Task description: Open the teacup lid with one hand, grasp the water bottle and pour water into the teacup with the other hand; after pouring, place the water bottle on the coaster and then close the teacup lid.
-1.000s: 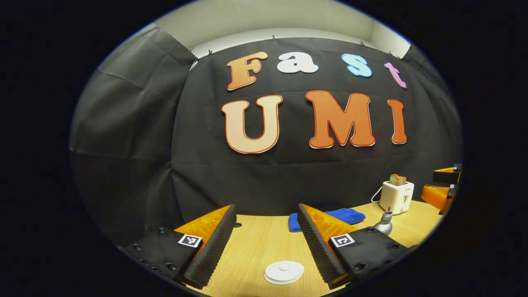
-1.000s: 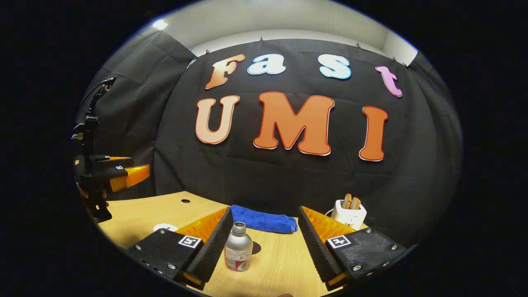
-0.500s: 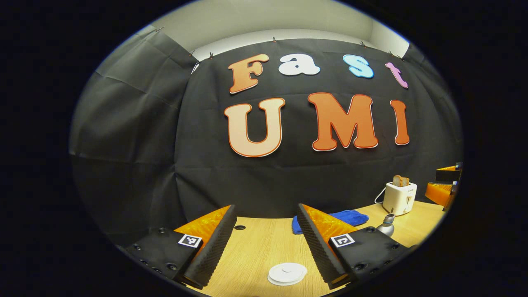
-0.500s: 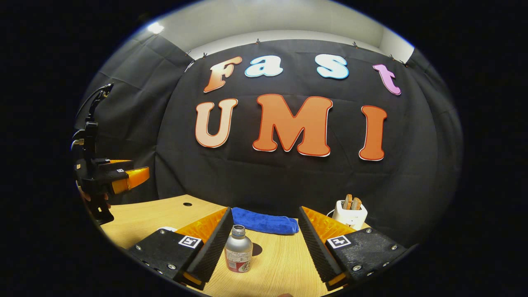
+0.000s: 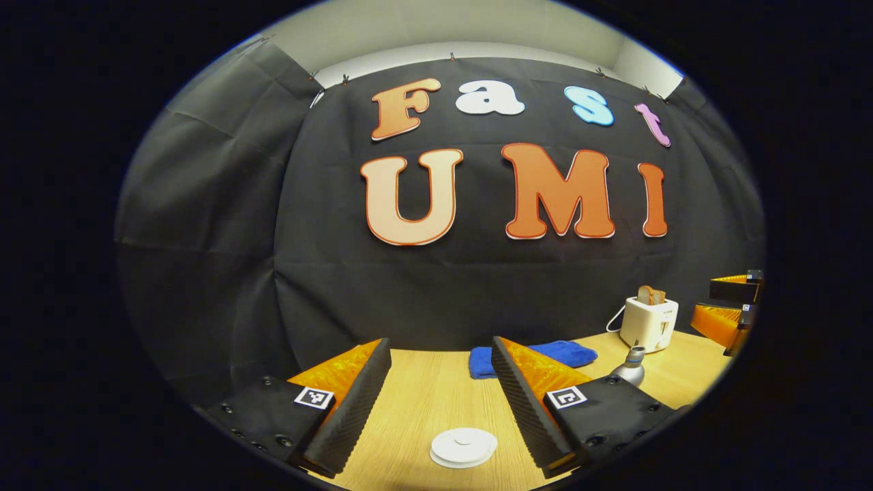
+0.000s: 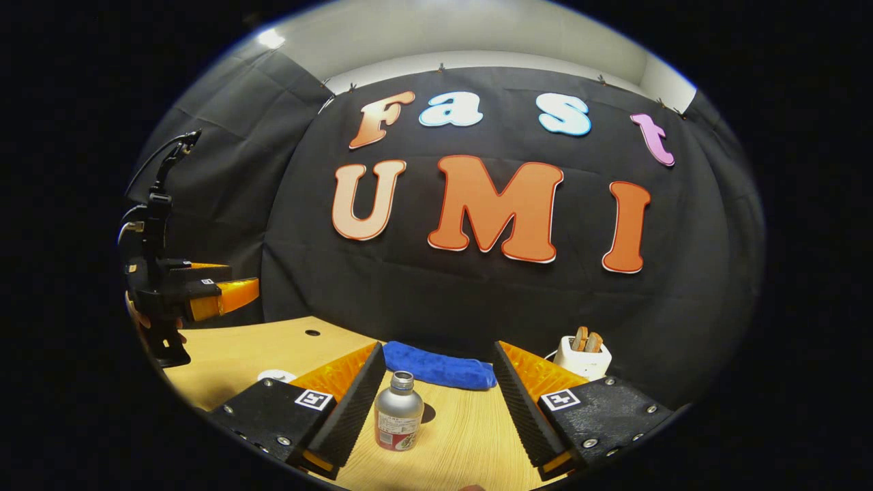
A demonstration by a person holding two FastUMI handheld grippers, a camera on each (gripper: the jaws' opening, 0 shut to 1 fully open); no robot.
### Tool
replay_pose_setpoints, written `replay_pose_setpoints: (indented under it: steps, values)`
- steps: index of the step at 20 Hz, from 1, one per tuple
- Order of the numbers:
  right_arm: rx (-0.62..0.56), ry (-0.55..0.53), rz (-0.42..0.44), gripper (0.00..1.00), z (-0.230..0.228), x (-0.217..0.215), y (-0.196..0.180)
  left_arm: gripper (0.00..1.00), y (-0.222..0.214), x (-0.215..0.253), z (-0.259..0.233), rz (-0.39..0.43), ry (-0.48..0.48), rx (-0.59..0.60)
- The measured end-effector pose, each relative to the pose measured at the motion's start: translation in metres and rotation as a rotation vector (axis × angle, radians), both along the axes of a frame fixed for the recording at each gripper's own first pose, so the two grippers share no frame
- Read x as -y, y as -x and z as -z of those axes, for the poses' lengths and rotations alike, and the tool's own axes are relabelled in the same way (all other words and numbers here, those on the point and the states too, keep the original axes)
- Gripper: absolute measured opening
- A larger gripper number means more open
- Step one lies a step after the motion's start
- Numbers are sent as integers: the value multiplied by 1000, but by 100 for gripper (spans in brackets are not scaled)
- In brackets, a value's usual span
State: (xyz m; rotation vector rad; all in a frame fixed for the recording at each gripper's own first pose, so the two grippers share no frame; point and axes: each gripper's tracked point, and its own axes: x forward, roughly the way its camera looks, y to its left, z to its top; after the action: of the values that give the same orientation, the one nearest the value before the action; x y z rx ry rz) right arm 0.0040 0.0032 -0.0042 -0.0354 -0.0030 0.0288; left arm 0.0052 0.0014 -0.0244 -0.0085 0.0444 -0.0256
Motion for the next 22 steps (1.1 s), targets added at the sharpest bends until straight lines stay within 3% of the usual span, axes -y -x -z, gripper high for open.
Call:
replay_pose_setpoints:
  steps: [1,5,16,21,22]
  values:
    - [-11,-6,-9,95,6,-5,-1,100,-1,1,7,7,-4,-14]
    - [-43,-17,-44,95,26,-17,-5,94,-2,7,37,34,-6,-68]
    - [-193,-11,-66,95,95,-34,-27,100,-13,23,114,110,-19,-196]
    - [-253,-33,-79,95,120,-38,-35,99,-20,25,152,125,-63,-277]
    - [-261,-34,-81,95,124,-39,-37,94,-21,26,157,132,-64,-286]
